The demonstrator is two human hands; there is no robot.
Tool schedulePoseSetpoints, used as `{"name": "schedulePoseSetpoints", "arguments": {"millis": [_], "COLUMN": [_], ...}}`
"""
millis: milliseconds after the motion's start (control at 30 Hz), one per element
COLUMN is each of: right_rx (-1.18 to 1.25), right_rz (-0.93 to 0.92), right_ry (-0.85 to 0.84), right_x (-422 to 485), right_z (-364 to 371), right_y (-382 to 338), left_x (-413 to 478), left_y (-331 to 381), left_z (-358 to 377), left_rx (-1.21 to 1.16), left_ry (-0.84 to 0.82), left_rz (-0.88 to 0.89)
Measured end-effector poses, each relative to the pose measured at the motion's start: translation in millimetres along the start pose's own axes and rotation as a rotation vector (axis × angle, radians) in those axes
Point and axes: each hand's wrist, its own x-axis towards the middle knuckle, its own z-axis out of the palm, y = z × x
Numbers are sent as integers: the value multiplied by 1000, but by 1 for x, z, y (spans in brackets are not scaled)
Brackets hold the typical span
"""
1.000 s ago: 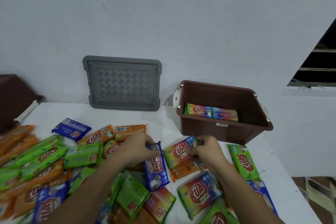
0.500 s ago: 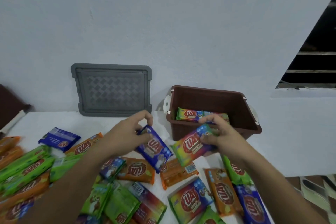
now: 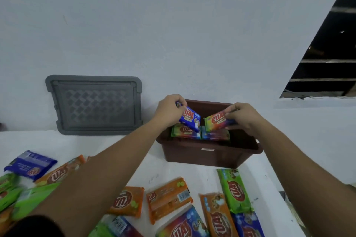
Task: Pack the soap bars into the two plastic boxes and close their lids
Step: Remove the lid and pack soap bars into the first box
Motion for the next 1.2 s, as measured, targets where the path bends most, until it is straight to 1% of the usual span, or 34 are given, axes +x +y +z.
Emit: {"name": "schedulePoseSetpoints", "arguments": {"millis": [233, 400, 500, 633, 733, 800, 967, 1200], "right_rx": [-80, -95, -212, -509, -661, -695, -725, -856], "right_rz": [78, 103, 92, 68, 40, 39, 72, 56], "right_ry": [55, 79, 113, 36, 58, 70, 38, 15], "right_x": [39, 51, 57, 54, 52, 52, 55, 56], "right_z": [22, 29, 30, 33, 37, 41, 46, 48], "right_y": [26, 37, 42, 43, 40, 41, 44, 47], "left_x": [32, 41, 38, 33, 32, 32, 33, 34], "left_y": [-18, -32, -34, -35, -34, -34, -35, -32], "left_z": [45, 52, 53, 55, 57, 58, 60, 62], "left_rx": [120, 82, 141, 332, 455, 478, 524, 629], "left_ry": [-24, -32, -101, -244, -269, -278, -298, -323], "left_rz": [-106, -187, -164, -124, -68, -58, -61, -47]}}
